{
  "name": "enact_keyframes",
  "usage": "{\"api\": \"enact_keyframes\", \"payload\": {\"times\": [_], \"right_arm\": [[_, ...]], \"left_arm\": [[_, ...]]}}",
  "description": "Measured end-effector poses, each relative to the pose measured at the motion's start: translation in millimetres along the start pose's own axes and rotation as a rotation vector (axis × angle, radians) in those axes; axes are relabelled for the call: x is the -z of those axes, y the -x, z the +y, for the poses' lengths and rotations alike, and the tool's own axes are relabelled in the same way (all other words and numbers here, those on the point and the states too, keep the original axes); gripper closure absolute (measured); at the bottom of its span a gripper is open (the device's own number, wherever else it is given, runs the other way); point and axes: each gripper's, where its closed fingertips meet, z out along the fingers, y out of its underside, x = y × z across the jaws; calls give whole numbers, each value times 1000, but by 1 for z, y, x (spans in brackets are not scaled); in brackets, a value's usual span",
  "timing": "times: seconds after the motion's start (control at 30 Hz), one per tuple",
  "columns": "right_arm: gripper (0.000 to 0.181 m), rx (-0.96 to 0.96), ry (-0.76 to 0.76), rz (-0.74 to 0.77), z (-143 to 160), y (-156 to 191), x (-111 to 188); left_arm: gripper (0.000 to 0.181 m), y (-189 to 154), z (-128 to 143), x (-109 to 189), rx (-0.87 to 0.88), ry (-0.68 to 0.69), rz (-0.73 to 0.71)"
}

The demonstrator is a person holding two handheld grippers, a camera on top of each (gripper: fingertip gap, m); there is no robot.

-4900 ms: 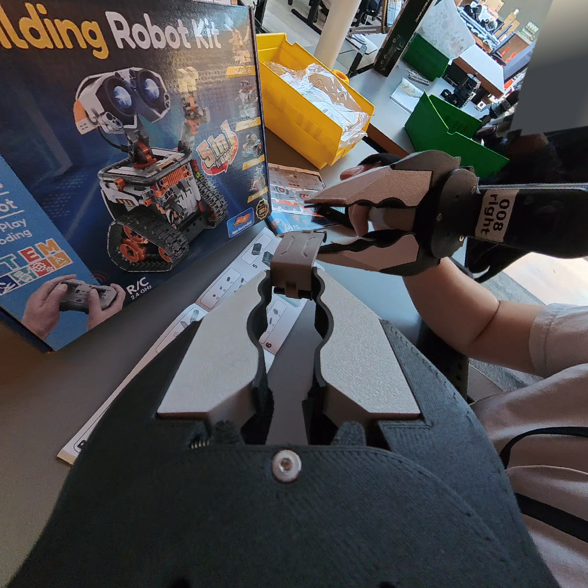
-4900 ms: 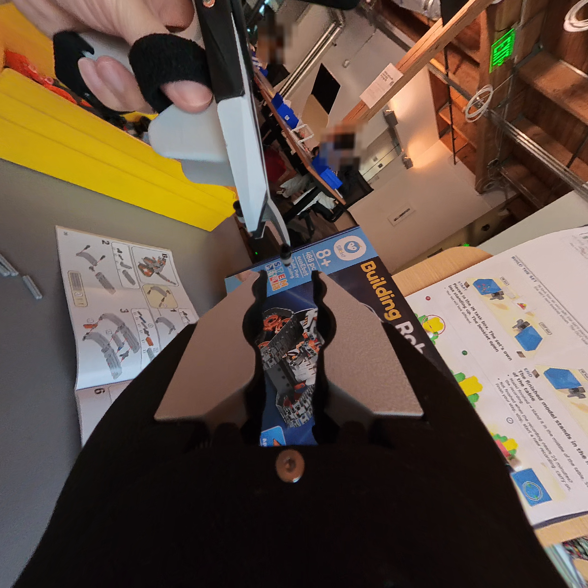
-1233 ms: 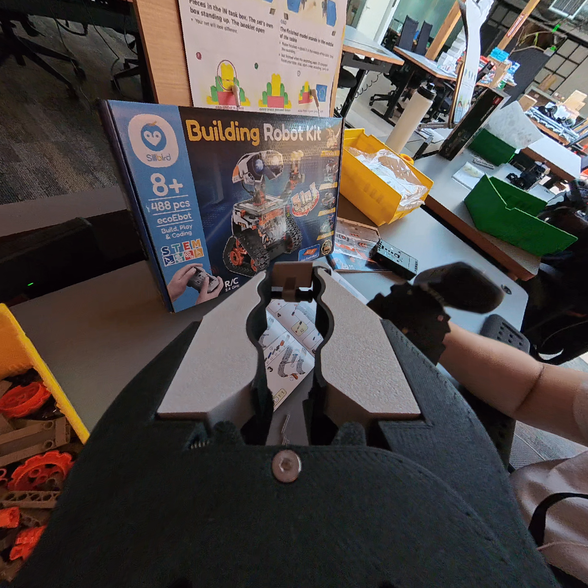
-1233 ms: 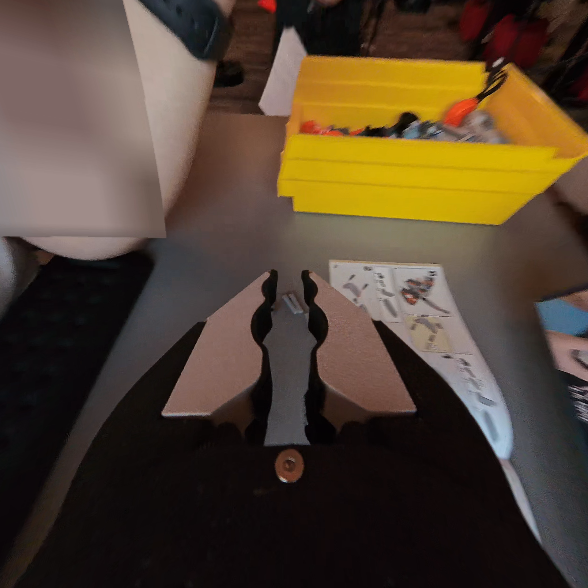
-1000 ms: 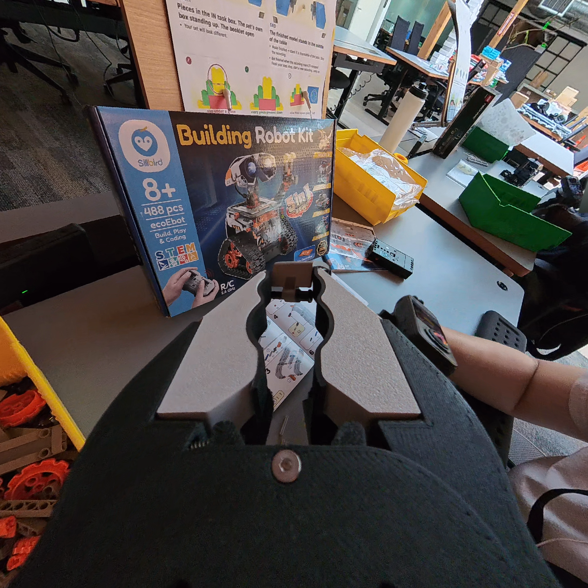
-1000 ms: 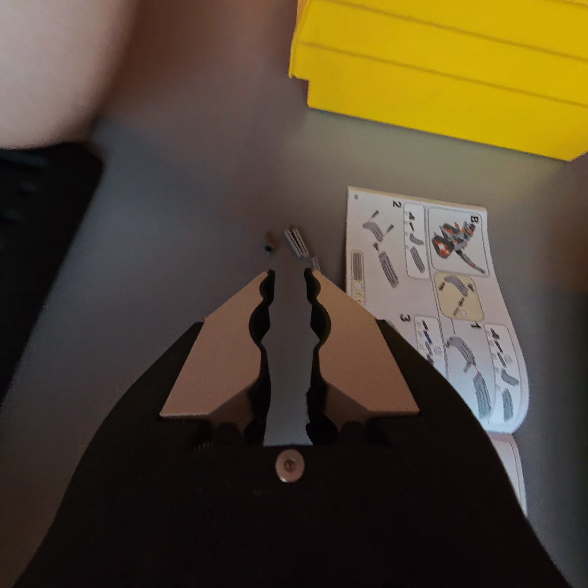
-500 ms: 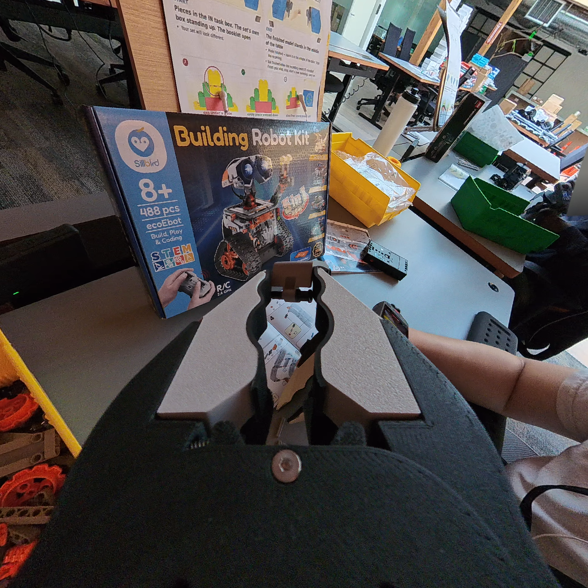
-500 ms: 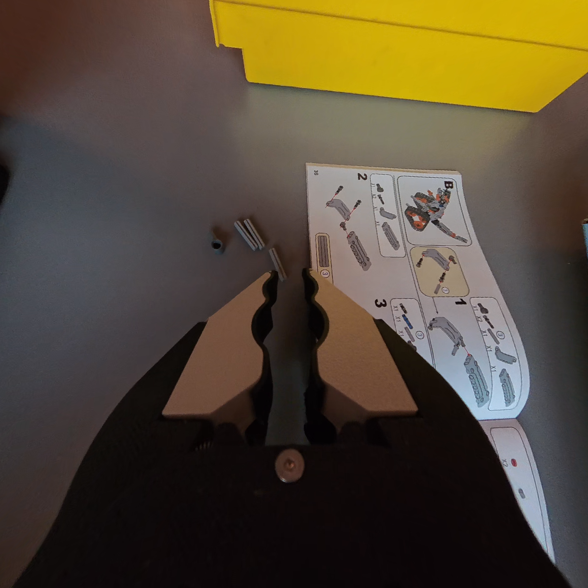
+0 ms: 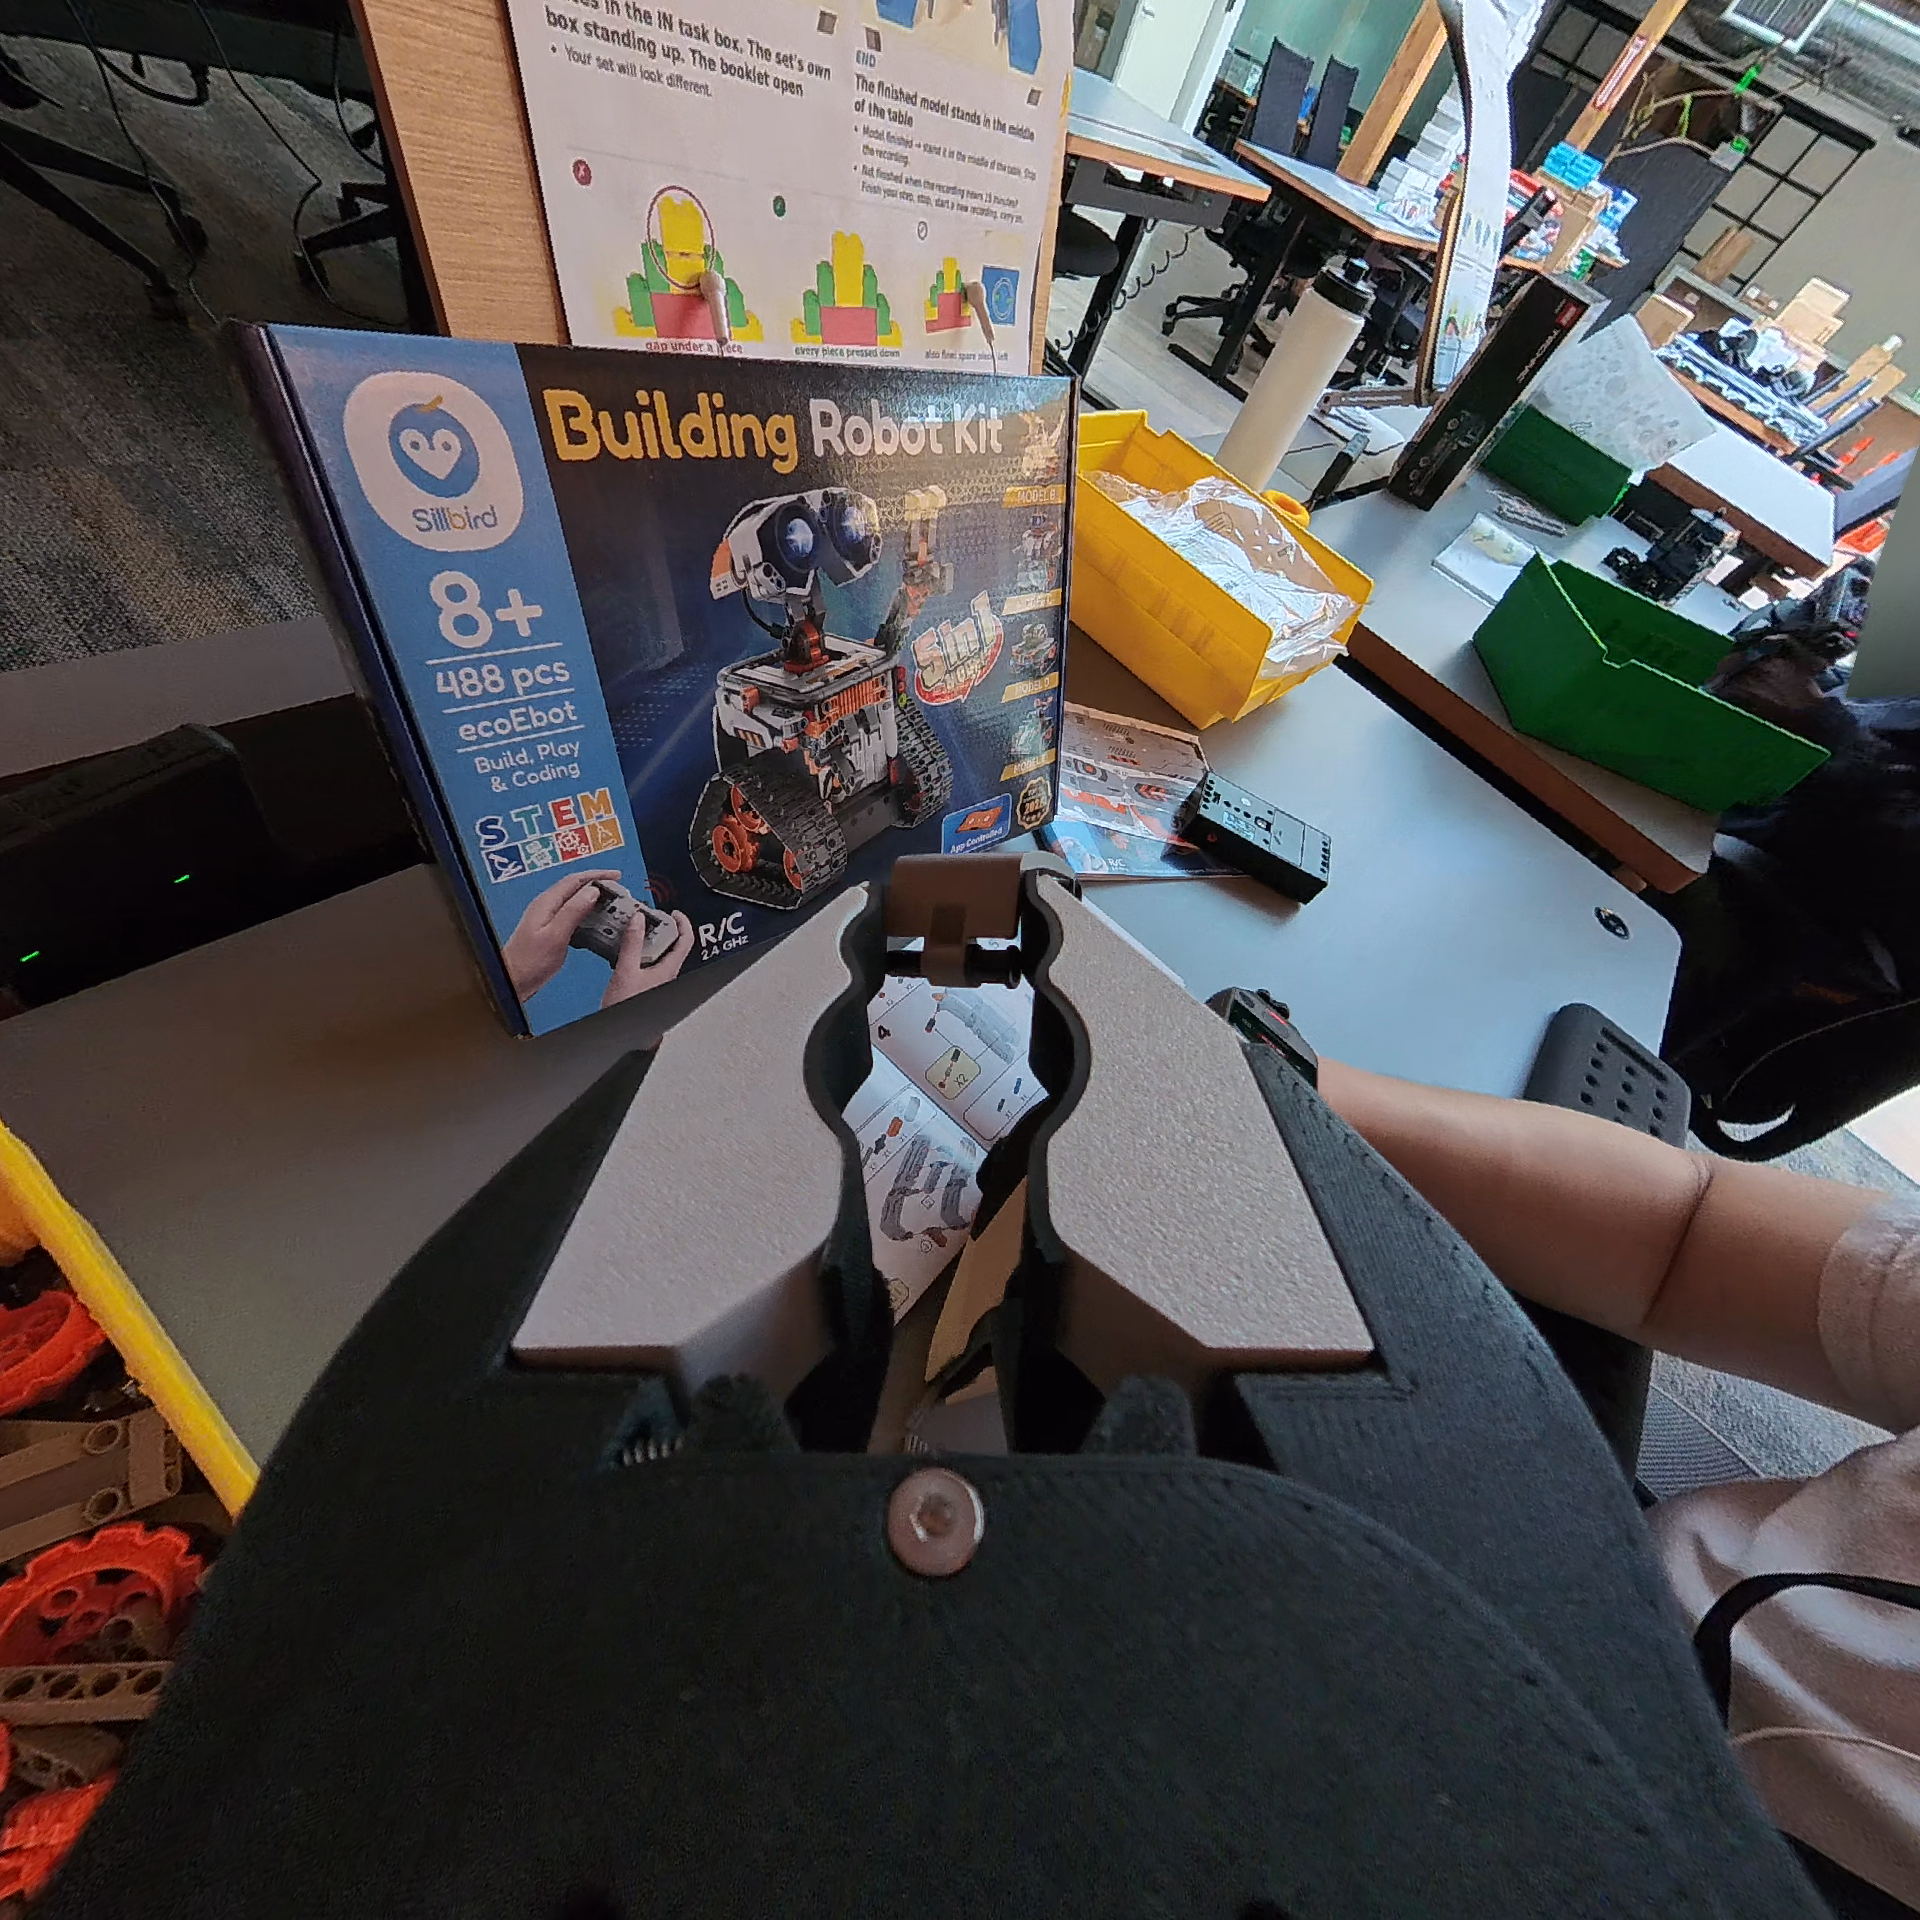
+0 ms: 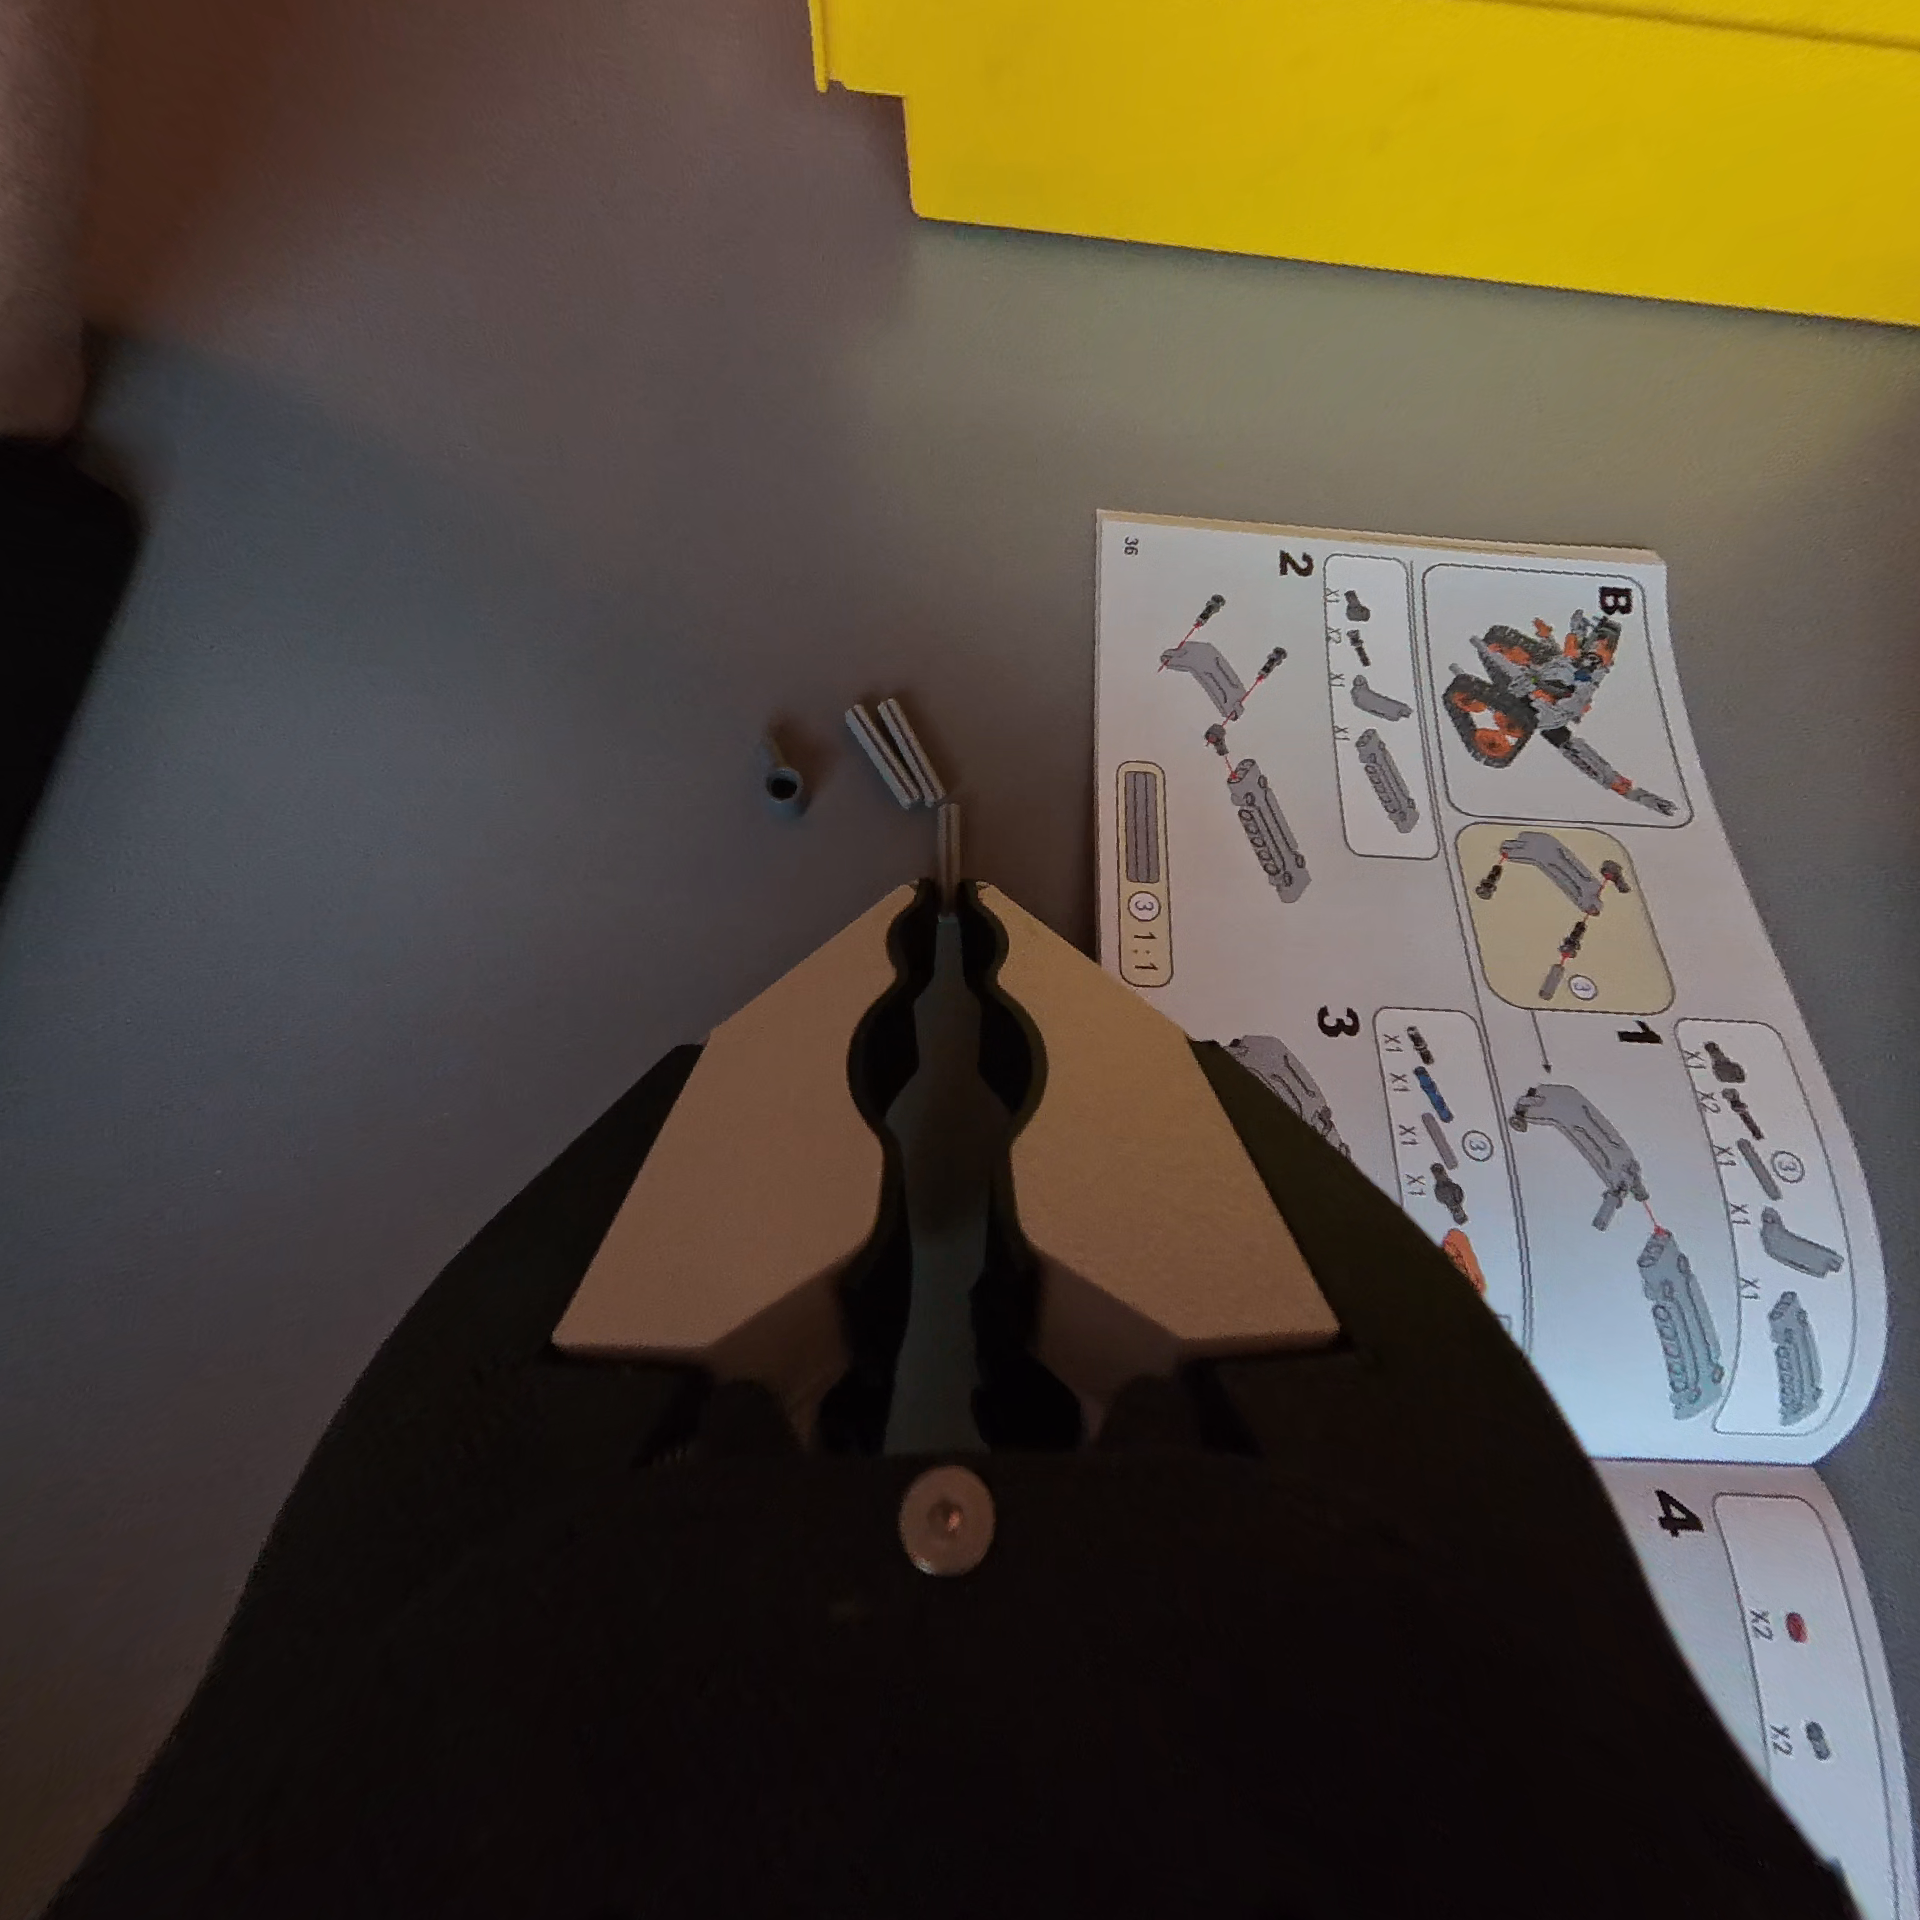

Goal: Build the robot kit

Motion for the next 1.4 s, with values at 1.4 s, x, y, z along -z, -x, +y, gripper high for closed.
{"api": "enact_keyframes", "payload": {"times": [1.4], "right_arm": [[179,-318,-232,274,-58,-55,155]], "left_arm": [[158,-41,10,-52,-57,71,142]]}}
